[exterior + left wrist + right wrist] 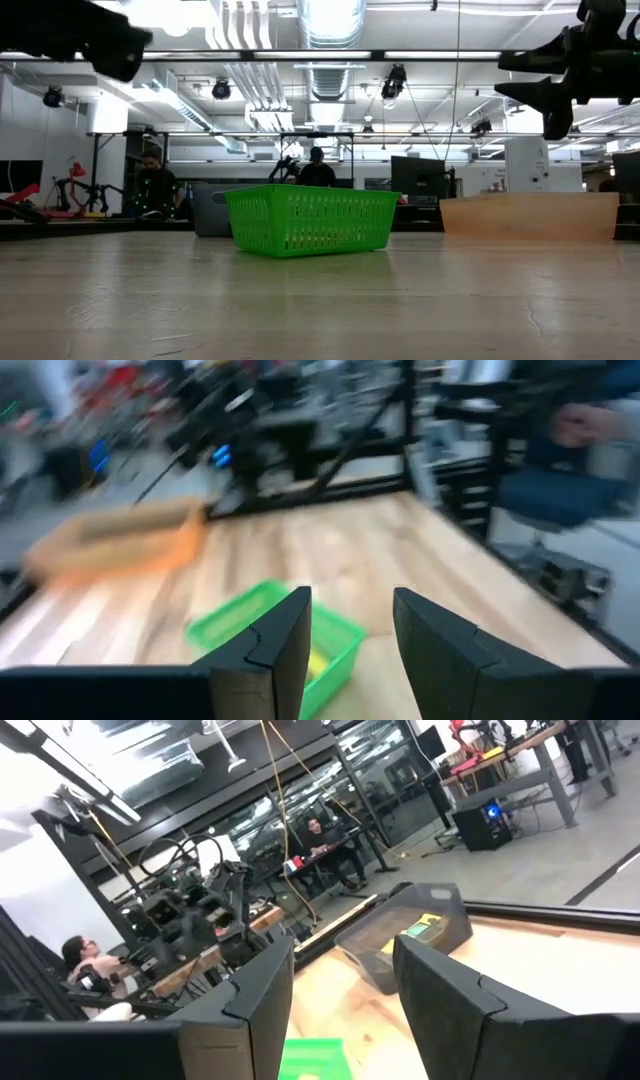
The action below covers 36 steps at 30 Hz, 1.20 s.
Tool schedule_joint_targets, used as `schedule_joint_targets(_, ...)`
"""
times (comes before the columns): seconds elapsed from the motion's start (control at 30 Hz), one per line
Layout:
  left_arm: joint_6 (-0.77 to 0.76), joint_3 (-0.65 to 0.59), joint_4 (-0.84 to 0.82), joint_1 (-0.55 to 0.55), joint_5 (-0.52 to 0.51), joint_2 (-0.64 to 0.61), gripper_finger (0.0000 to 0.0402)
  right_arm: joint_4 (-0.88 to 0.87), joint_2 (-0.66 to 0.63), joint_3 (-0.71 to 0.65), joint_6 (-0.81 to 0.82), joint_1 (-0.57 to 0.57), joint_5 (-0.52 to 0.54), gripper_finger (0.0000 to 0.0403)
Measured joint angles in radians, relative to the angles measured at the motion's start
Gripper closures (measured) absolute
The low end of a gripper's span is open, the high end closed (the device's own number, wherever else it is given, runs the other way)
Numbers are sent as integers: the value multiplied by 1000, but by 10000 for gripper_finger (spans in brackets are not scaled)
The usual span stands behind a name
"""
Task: Pick & Place School Supplies
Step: Return to Home Position
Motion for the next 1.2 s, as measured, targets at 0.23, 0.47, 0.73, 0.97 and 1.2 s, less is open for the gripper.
schedule_joint_targets(0.23, -50, -43, -69, 0, -62, -121, 252, 0, 1, 0, 17, 0, 3, 241)
schedule_joint_targets(0.47, -49, -193, 26, 0, -57, -336, 252, 0, 1, 0, 17, 0, 8, 236)
schedule_joint_targets(0.73, -97, -248, -63, 0, -46, -471, 252, -2, 2, 0, 16, 0, 19, 237)
schedule_joint_targets(0.97, -113, -248, -94, 0, -41, -480, 252, -89, 3, 0, 27, 0, 18, 241)
schedule_joint_targets(1.2, -126, -248, -106, 0, -35, -464, 252, -95, 3, 0, 91, 0, 18, 235)
